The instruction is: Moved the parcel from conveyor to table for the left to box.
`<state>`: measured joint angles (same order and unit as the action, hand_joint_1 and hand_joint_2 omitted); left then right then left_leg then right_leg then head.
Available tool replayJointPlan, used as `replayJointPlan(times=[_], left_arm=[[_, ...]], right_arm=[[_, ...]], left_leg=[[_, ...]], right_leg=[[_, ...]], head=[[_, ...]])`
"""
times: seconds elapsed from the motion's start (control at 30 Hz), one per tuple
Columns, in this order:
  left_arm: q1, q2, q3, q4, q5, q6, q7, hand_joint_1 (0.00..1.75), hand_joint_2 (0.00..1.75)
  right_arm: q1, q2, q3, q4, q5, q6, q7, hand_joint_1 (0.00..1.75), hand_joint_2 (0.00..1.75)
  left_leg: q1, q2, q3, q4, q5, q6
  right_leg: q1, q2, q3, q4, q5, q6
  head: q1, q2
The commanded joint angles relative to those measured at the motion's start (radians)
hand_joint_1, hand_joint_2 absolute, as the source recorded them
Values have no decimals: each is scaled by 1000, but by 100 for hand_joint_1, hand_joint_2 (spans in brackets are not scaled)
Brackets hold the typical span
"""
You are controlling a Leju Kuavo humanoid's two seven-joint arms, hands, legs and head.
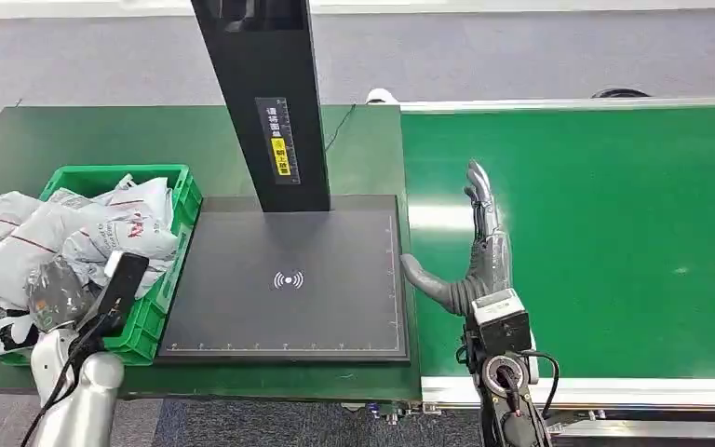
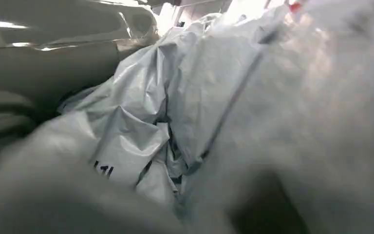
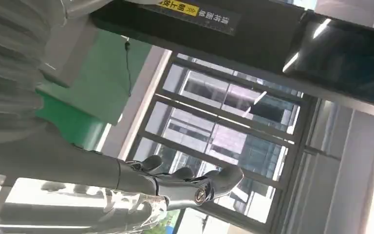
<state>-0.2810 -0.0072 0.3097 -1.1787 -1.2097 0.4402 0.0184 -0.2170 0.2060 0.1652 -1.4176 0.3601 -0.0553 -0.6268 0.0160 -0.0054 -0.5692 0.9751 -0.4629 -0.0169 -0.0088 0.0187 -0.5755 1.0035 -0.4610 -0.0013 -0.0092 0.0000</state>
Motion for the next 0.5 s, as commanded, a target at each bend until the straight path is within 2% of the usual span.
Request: replayJointPlan(times=[0.03, 0.3, 0.43, 0.5], left_arm=[[-30, 4, 3, 135, -6, -35, 29, 0, 175], [-20, -4, 3, 151, -12, -97, 42, 0, 175], [-9, -20, 16, 103, 61, -43, -10, 0, 175], [3, -36, 23, 52, 161, 15, -89, 0, 175]], right_arm=[[-27, -23, 9, 51, -3, 0, 3, 0, 175], [-6, -34, 10, 45, 7, 9, 5, 0, 175], [3, -40, 13, 37, 8, 10, 5, 0, 175], [8, -44, 15, 30, 8, 11, 5, 0, 175]], left_leg=[[0, 0, 2, -2, 1, 0], [0, -3, 3, -2, 2, 1], [-1, -5, 3, -2, 2, 1], [-1, -5, 2, -2, 2, 1]], right_leg=[[0, -2, 2, -1, 0, 0], [0, -4, 4, -2, 0, 0], [0, -7, 4, -1, 0, 1], [0, -8, 4, -2, 0, 0]], head=[[0, 0], [0, 0], [0, 0], [0, 0]])
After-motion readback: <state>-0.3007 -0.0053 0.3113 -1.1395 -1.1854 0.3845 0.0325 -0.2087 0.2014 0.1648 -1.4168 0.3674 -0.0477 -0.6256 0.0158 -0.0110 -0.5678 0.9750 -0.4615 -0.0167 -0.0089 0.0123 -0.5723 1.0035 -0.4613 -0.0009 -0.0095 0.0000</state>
